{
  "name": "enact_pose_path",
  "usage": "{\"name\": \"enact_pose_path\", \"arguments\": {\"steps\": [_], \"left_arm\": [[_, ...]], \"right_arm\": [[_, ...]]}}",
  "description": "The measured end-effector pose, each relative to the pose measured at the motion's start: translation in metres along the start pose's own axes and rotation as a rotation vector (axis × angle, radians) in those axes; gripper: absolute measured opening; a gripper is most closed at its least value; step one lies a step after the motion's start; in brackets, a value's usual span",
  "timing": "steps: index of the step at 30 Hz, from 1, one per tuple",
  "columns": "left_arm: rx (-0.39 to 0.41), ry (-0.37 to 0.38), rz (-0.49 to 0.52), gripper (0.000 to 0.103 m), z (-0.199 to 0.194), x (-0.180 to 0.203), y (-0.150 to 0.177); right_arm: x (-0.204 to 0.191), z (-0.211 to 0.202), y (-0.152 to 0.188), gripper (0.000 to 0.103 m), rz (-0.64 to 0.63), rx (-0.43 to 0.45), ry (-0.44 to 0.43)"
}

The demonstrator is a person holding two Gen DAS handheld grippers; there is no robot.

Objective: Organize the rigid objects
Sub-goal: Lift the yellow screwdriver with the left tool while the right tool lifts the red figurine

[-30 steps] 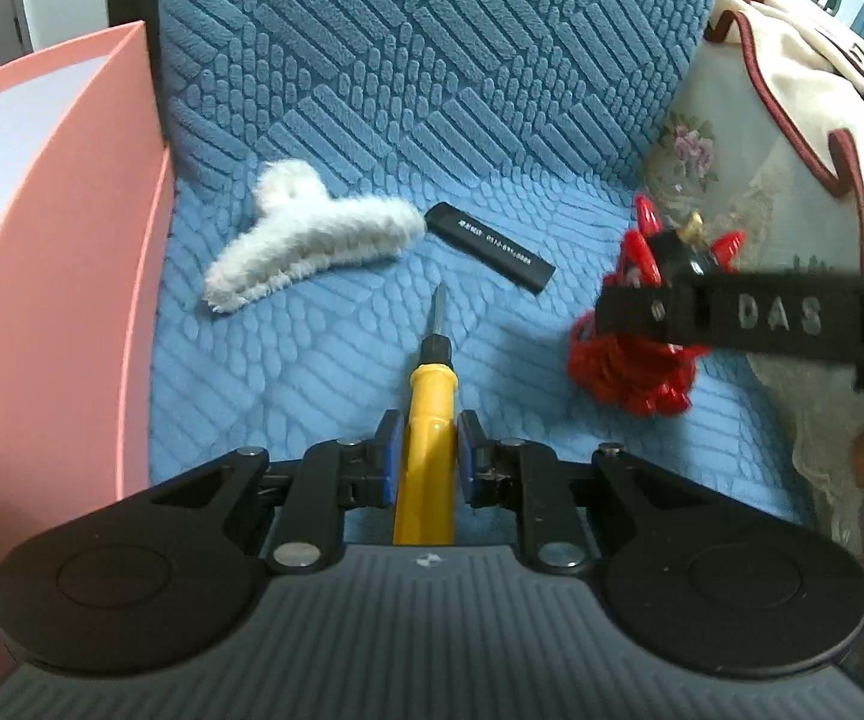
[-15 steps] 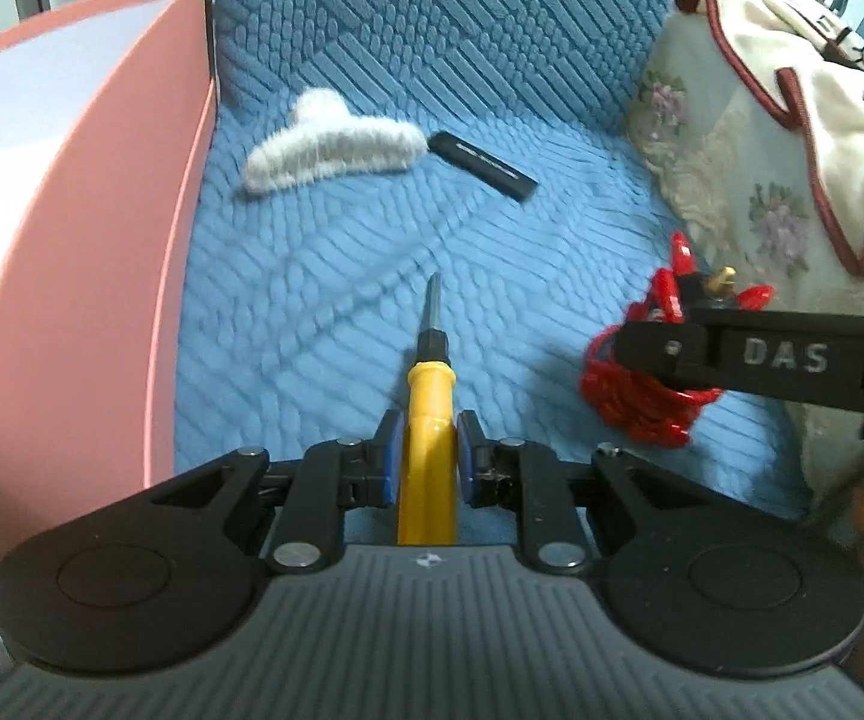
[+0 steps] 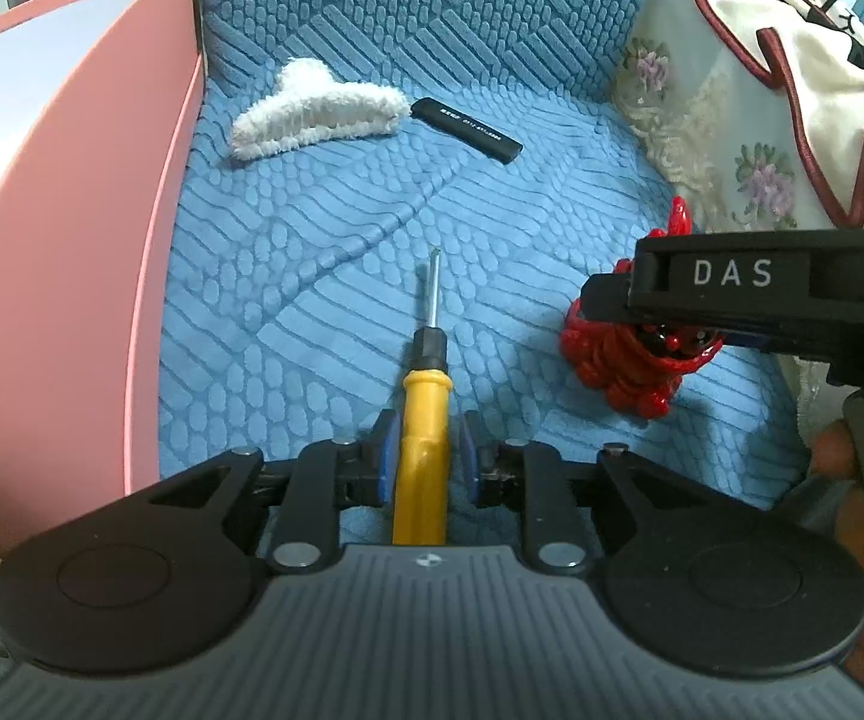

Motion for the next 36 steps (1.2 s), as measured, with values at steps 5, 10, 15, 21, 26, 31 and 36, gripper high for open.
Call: {"name": "enact_pose_path", "arguments": {"steps": [5, 10, 15, 21, 26, 31, 36], "left_arm": [[-0.003, -0.024, 0.008, 0.031, 0.005, 0.001, -0.002], [-0.006, -0.035, 0.037, 0.031, 0.008, 0.005, -0.006], [-0.013, -0.034, 0.076, 0.031, 0.006, 0.013, -0.002], [-0.015, -0.042, 0.081, 0.031, 0.006, 0.011, 0.006], [0.018, -0.053, 0.082, 0.031, 0.006, 0.011, 0.008], [0.040, -0.075, 0.065, 0.021, 0.008, 0.006, 0.002], [0.051, -0.053, -0.011, 0.021, 0.006, -0.001, 0.000]], "right_arm": [[-0.001, -0.002, -0.003, 0.060, -0.005, 0.016, 0.010], [-0.002, -0.006, -0.007, 0.060, -0.018, 0.032, 0.002], [-0.002, -0.004, -0.007, 0.060, -0.028, 0.020, -0.002], [0.000, -0.001, -0.006, 0.060, -0.028, -0.008, -0.005], [-0.004, 0.001, -0.004, 0.060, -0.053, -0.015, -0.004], [-0.003, 0.001, -0.002, 0.060, -0.067, -0.020, -0.005], [-0.005, -0.002, -0.001, 0.060, -0.090, -0.017, -0.009]]}}
Point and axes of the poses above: each gripper's, at about its wrist camera, not at the fingertips, and z roughly the way its jaws point, x to its right, y to its underside, the point moved 8 cm from there along z, roughly the way its jaws point, and after that the axes turned 9 degrees about z, right-handed, at the moved point
